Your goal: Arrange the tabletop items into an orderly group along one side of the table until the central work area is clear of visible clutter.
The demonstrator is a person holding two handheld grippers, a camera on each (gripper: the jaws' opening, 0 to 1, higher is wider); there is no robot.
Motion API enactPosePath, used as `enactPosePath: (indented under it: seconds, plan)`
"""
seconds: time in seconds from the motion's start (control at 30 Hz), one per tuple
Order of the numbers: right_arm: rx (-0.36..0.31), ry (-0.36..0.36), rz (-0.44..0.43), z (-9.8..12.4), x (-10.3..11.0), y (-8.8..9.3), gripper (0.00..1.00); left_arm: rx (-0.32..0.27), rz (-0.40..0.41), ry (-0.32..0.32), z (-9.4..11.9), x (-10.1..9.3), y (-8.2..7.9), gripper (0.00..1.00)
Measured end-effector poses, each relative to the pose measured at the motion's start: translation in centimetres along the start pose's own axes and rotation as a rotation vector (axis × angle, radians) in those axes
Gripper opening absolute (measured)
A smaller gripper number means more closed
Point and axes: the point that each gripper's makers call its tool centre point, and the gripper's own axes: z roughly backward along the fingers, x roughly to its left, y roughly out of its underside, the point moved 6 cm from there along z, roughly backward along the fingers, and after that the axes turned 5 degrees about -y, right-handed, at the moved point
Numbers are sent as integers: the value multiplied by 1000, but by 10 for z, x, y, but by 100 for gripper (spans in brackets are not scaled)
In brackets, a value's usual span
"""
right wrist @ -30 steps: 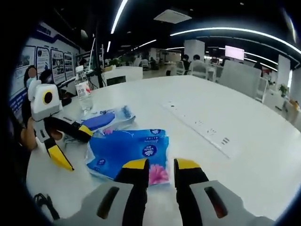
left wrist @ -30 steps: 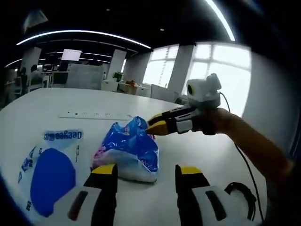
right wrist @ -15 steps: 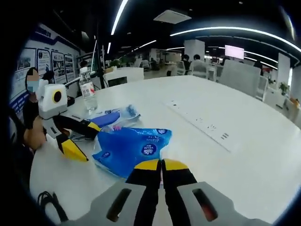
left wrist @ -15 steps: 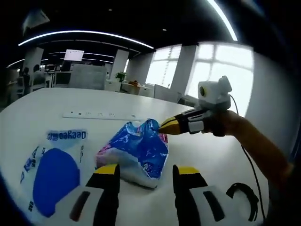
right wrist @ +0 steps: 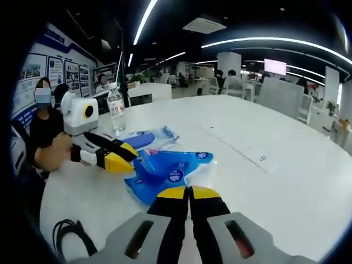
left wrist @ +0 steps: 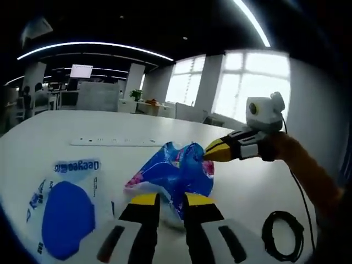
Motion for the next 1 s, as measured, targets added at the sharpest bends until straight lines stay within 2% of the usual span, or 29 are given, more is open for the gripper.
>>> enactPosePath:
  seconds: [0.1,0.23,0.47,0.67,0.8,1.0]
  plan:
    - [-7,8,-1,5,-1,-3,0,-1,-34,0,0,-2,1,4]
    - [-27,3,-20,9,1,-5,0,0,-66,-12,3,-2,3,0]
    - [-40,31,-6,21,6,-10,0,-10,-65,2,6,-3,0,0]
    - [-54,64,12,38,15,-17,0,-48,-62,21,11,-8,-14,0]
    - [-60,79,29,43,24,-19,0,-54,-54,33,13,-10,-18,0]
    - [-67,121,73,55,39,-26,0,-71,-85,41,21,-16,-29,0]
